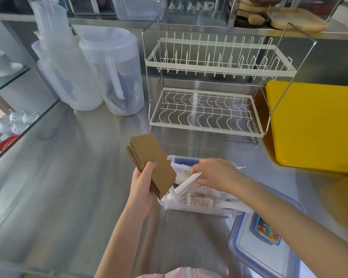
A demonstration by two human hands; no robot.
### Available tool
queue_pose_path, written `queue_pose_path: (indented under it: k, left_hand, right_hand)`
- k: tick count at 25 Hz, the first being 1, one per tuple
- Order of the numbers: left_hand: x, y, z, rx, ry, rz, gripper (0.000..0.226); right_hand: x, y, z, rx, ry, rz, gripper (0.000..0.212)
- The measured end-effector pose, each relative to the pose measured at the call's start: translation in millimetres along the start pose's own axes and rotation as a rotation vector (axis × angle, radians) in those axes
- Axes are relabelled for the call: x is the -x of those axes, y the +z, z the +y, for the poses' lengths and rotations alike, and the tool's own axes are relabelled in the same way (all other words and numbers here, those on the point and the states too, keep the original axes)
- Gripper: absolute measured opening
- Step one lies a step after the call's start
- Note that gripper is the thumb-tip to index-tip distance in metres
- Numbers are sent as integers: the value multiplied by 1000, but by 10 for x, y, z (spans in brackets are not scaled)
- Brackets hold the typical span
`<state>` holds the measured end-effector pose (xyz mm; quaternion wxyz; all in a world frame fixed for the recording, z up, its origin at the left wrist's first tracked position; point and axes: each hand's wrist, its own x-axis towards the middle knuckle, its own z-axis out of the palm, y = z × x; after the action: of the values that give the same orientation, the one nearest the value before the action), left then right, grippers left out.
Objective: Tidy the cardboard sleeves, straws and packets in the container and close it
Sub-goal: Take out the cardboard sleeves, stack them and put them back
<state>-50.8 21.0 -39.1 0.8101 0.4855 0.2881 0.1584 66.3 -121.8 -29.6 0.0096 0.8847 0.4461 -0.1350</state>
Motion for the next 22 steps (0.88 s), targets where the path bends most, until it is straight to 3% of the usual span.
queue_pose_path:
  k: [5,12,17,22]
  left_hand:
    - [8,25,-20,1,-2,-27,22]
    - [45,-24,-39,28,0,-18,23]
    - [43,-60,-23,19,1,-12,22]
    - [32,-85,-3,18,-2,-16,18]
  right_hand:
    - [273,239,95,-107,-8,74,27]
    - [530,516,68,-173,-36,29,38]
    - [270,261,140,-277,109,305,28]
    - [5,203,255,-18,167,-17,37]
